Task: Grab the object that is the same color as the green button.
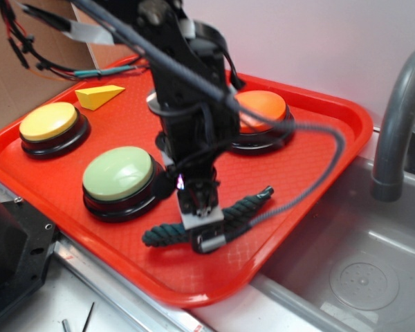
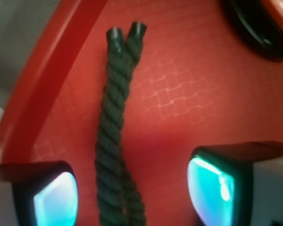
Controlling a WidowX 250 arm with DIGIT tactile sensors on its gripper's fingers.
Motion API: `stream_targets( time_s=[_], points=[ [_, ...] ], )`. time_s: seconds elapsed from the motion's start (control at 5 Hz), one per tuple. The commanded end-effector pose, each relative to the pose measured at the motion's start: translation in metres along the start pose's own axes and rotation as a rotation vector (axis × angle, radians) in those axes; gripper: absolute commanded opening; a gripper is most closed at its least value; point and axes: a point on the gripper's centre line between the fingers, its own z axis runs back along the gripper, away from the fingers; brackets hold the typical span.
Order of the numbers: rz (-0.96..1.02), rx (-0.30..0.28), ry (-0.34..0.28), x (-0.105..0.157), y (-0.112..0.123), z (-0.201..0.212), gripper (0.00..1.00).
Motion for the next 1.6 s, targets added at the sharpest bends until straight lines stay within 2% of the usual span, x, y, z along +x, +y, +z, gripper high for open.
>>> stream_targets(
  time_s=[0.0,0.2,0.4,1.0,1.2,1.4],
  points=[
    [-0.085,0.002,-0.003,0.011,-0.014,-0.005,1.00],
    [-0.095,-0.013,0.009,0.008,-0.014,-0.010,1.00],
    [-0.086,-0.003,0.016,0.001,-0.014,-0.010,0.02],
    [-0.059,-0.004,0.015,-0.002,-0.014,-0.015,0.00],
    [-0.048,-0.021,0.025,0.000,-0.012,-0.010,0.00],
    [-0.056,-0.002,-0.011,0.012,-0.004,0.040,0.00]
  ],
)
